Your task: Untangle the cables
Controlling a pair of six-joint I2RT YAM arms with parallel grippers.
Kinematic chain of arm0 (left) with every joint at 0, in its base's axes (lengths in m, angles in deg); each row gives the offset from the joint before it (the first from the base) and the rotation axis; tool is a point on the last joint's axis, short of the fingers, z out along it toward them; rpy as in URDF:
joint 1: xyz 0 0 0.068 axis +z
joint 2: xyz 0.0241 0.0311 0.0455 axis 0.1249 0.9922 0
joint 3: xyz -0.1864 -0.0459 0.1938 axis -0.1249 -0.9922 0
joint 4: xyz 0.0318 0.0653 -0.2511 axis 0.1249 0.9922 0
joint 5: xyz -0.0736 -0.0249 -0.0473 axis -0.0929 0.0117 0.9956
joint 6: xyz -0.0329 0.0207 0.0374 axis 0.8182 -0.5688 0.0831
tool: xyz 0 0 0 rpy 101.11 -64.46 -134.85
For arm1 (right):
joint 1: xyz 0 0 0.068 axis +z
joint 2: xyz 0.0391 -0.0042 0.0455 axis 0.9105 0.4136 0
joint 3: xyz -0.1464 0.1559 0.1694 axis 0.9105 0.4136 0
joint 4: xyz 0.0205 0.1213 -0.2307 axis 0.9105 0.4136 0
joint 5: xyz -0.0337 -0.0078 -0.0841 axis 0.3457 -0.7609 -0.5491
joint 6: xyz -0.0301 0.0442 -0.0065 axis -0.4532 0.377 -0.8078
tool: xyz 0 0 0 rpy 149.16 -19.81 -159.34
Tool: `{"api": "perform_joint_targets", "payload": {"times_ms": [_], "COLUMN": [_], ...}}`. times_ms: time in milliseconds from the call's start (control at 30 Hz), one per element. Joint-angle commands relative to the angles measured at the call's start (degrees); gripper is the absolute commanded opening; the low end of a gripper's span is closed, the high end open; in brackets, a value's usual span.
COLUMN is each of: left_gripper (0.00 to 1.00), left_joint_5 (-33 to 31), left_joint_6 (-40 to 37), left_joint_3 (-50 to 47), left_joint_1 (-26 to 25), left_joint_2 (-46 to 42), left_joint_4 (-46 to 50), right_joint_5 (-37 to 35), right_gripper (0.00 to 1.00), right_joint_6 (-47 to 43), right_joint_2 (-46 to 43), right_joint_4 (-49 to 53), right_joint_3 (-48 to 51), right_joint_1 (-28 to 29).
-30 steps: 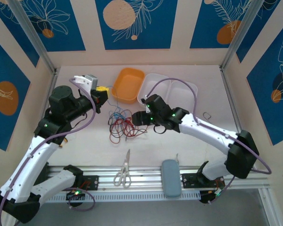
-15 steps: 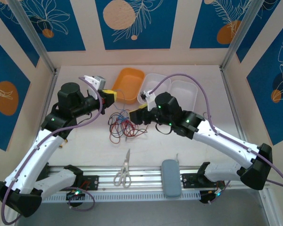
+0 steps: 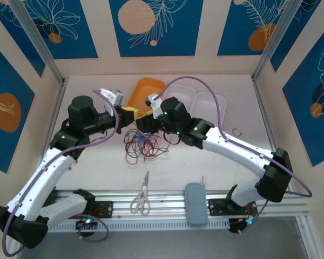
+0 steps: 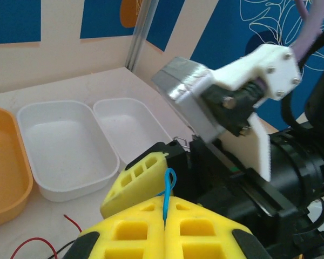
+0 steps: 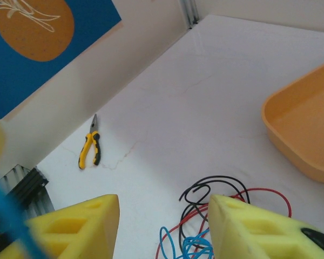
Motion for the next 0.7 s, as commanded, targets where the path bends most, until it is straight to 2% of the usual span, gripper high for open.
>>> {"api": "perform_joint_targets", "payload": {"times_ms": [0, 100, 200, 267, 333, 367, 400, 467, 500, 533, 667], "left_gripper": [0.0, 0.01, 0.08, 0.25, 0.35, 0.44, 0.6, 0.74, 0.91, 1.0, 1.0], "left_joint_5": [2.2, 1.8, -0.4, -3.3, -6.8, -8.3, -10.6, -14.6, -16.8, -19.6, -27.1], "left_joint_6": [-0.8, -1.9, -2.3, -2.0, -1.3, -0.9, -0.3, 0.5, 0.9, 1.5, 1.9], "left_joint_3": [-0.6, -1.0, -1.5, -2.2, -3.3, -3.9, -4.6, -5.9, -6.6, -7.0, -9.1], "left_joint_1": [-0.4, -0.4, -0.4, -0.4, -0.4, -0.4, -0.4, -0.3, -0.3, -0.3, -0.2], "left_joint_2": [-2.0, -2.4, -2.5, -2.8, -3.6, -4.0, -4.8, -6.3, -7.1, -7.9, -10.0], "left_joint_4": [-1.6, -0.8, 0.0, 0.3, -0.1, -0.3, -0.7, -0.8, -0.7, -0.1, 2.1], "right_joint_5": [-2.7, -3.0, -2.8, -2.5, -2.4, -2.4, -2.4, -2.3, -2.2, -2.1, -1.4], "right_gripper": [0.37, 0.13, 0.0, 0.0, 0.0, 0.0, 0.0, 0.0, 0.0, 0.0, 0.0], "right_joint_6": [2.0, 3.6, 4.4, 4.5, 4.7, 4.8, 4.9, 5.3, 5.4, 5.5, 5.9], "right_joint_2": [-0.6, -2.1, -3.9, -5.0, -6.1, -6.3, -6.6, -6.8, -6.9, -7.0, -7.2], "right_joint_4": [-2.6, -3.5, -3.0, -2.6, -1.8, -1.4, -0.8, 0.1, 0.4, 0.7, 1.5], "right_joint_3": [0.4, 2.2, 3.1, 3.5, 3.6, 3.5, 3.4, 3.0, 3.0, 2.8, 1.6], "right_joint_1": [-0.7, -1.4, -1.7, -1.6, -1.7, -1.7, -1.7, -1.7, -1.7, -1.7, -1.9]}}
